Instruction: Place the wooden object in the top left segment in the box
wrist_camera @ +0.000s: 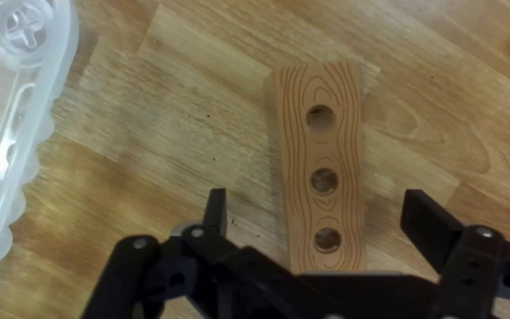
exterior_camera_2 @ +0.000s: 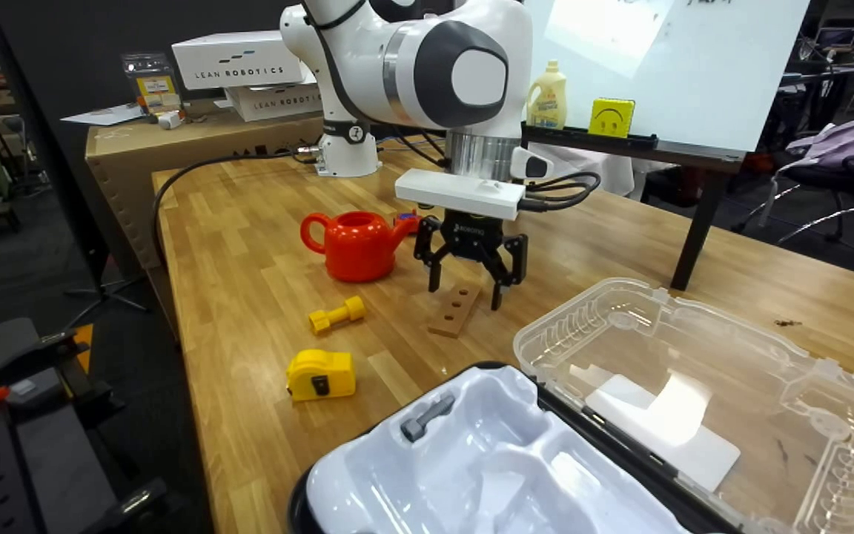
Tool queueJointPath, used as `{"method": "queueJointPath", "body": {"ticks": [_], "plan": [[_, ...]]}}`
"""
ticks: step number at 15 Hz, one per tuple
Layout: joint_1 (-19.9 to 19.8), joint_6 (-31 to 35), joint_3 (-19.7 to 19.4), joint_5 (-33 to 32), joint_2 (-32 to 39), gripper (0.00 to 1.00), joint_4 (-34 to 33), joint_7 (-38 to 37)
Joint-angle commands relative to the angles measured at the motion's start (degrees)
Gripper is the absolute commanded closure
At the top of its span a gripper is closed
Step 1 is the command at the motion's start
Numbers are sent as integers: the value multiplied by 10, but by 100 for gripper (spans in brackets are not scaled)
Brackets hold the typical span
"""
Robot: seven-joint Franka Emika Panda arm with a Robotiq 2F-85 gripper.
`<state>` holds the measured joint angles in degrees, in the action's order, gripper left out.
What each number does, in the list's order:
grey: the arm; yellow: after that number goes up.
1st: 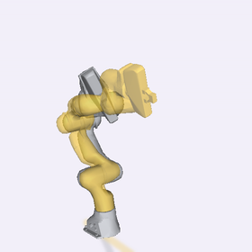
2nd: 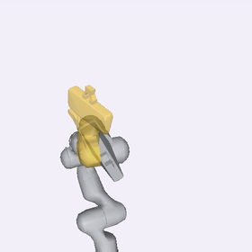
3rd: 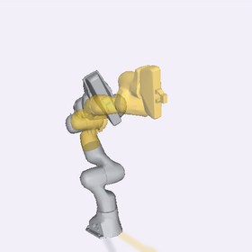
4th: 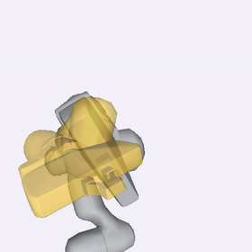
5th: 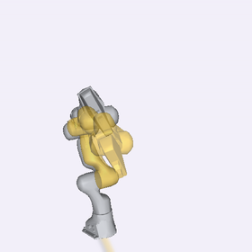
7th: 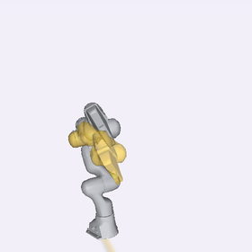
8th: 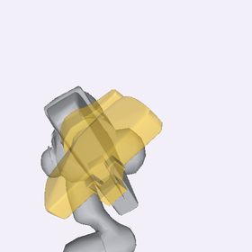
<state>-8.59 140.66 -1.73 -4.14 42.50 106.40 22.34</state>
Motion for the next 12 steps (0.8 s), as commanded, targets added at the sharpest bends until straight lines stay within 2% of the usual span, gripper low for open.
{"method": "queueJointPath", "body": {"ticks": [1,3,5,7,9,12], "plan": [[-22,-27,20,3,11,0,-18,18],[-25,-36,25,6,13,3,-20,20],[-29,-46,30,9,14,28,-24,23],[-30,-54,32,10,17,37,-28,23],[-32,-64,31,11,17,54,-36,24],[-34,-73,31,12,19,73,-43,26]]}}
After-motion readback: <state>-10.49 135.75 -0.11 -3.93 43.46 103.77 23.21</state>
